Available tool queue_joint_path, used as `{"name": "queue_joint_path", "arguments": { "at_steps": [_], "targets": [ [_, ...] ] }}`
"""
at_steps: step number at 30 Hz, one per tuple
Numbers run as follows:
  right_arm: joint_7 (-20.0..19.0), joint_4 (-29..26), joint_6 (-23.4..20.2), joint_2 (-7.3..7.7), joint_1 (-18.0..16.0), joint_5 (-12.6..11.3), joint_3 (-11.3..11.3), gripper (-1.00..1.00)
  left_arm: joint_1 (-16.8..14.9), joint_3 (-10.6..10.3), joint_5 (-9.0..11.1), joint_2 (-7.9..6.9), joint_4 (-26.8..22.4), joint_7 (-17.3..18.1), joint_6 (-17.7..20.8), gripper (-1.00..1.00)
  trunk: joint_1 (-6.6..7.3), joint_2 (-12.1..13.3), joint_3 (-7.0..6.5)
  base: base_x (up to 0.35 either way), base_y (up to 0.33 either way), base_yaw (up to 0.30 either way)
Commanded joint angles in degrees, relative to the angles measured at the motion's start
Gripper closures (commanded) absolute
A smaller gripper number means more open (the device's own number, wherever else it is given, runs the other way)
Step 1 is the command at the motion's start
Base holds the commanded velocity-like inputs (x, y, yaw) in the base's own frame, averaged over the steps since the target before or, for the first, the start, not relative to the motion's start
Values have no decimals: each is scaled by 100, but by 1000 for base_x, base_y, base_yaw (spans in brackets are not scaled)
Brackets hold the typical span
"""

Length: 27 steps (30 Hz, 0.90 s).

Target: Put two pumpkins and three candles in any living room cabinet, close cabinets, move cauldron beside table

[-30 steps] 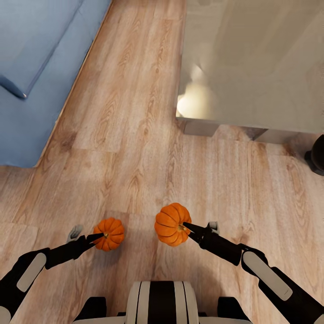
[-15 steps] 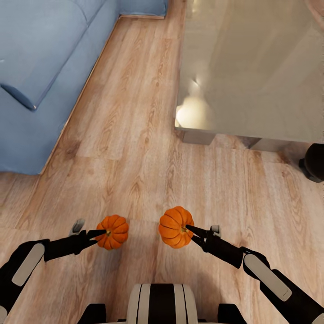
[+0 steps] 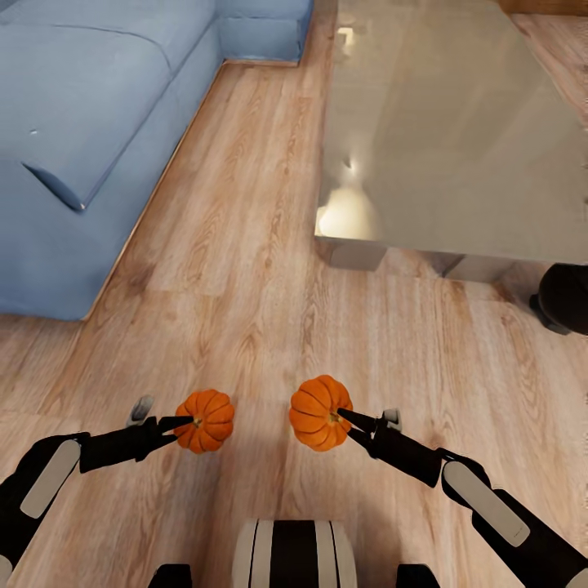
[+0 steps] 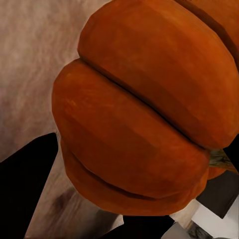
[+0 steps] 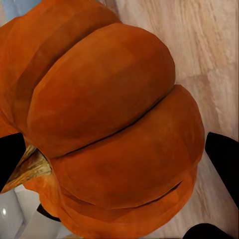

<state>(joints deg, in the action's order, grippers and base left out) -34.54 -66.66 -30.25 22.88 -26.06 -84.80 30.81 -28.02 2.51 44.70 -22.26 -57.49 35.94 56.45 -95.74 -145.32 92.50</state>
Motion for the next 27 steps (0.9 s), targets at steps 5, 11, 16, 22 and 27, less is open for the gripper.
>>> {"name": "queue_joint_path", "arguments": {
  "at_steps": [5, 11, 16, 22, 27],
  "targets": [
    [0, 10, -25, 0, -4, -56, 17, 100, -2, 4, -23, -1, -14, 18, 29, 100, 17, 6, -109, -309, 0, -27],
    [0, 5, -25, 3, -4, -56, 15, 100, -2, 4, -23, 0, -16, 18, 40, 100, 32, 14, -242, -246, 0, -231],
    [-21, 11, -25, 6, -4, -54, 13, 100, -2, 4, -23, 2, -16, 18, 41, 100, 45, 20, -352, -41, 0, -275],
    [-43, 13, -25, 6, -4, -54, 15, 100, -2, 4, -23, 1, -16, 18, 41, 100, 61, 28, -485, -4, 0, -279],
    [-50, 20, -25, 6, -4, -58, 13, 100, -2, 4, -23, 2, -16, 18, 41, 100, 73, 35, -596, -2, 0, -279]
  ]
}}
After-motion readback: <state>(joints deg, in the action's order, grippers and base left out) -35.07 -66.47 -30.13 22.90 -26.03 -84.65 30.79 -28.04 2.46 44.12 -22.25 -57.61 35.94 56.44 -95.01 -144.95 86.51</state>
